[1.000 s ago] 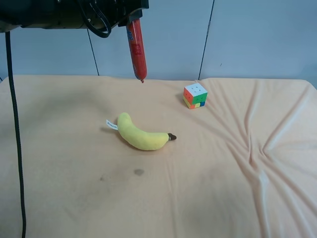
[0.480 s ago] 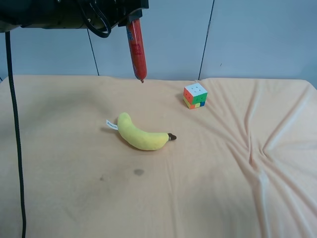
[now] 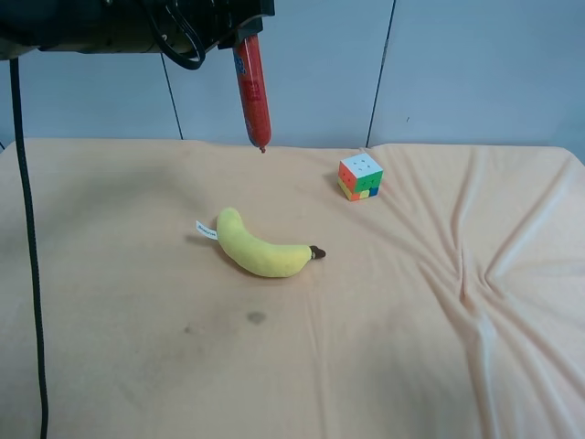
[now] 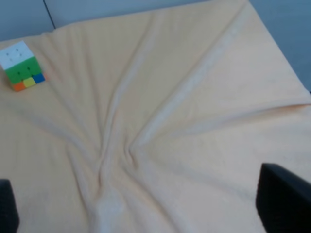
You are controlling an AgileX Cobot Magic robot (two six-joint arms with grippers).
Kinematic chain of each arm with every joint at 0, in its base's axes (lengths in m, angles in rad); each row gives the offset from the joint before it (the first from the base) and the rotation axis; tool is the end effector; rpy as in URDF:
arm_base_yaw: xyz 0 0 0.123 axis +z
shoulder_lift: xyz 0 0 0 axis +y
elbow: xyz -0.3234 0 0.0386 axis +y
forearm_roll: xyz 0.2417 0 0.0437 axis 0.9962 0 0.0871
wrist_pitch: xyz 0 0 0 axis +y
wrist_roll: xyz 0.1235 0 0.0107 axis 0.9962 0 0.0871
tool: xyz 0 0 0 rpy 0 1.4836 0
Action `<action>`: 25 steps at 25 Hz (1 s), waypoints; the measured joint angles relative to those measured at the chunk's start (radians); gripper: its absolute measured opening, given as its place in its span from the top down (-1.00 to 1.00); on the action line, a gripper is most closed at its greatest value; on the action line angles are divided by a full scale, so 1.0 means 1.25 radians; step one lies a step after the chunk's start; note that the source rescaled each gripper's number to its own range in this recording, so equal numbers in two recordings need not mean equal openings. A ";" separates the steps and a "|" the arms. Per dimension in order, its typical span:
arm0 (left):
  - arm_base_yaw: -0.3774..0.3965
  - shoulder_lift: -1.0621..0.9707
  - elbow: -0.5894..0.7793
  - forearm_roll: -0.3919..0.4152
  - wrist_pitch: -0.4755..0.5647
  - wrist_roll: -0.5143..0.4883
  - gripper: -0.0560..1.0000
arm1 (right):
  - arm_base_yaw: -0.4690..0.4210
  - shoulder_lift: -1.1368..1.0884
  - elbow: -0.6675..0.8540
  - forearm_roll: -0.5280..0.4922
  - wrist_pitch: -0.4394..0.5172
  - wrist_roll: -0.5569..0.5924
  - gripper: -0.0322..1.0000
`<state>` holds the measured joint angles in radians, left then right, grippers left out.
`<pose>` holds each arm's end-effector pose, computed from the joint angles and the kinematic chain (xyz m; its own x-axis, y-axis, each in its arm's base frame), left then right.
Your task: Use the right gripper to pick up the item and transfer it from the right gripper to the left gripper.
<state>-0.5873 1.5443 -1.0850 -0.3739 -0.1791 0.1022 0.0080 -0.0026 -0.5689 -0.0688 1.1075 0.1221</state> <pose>0.3267 -0.2078 0.3540 -0.2951 -0.1190 -0.9480 0.4377 0.8652 -0.2448 -0.0323 -0.0079 0.2746 -0.4269 0.0876 -0.9001 0.0867 0.9947 0.0557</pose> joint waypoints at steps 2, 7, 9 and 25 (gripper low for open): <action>0.000 0.000 0.000 0.000 0.000 0.000 0.89 | 0.000 0.000 0.000 0.000 0.000 0.000 -1.00; 0.000 0.000 0.000 0.000 0.000 0.000 0.89 | 0.000 0.000 0.000 0.000 0.000 -0.004 -1.00; 0.000 0.000 0.000 0.000 0.000 0.000 0.89 | 0.000 0.000 0.000 0.000 0.000 -0.005 -1.00; 0.089 0.000 0.000 0.074 0.166 0.000 0.89 | 0.000 0.000 0.000 0.000 0.000 -0.006 -1.00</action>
<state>-0.4765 1.5443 -1.0850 -0.2812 0.0280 0.1022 0.0080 -0.0026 -0.5689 -0.0688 1.1075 0.1151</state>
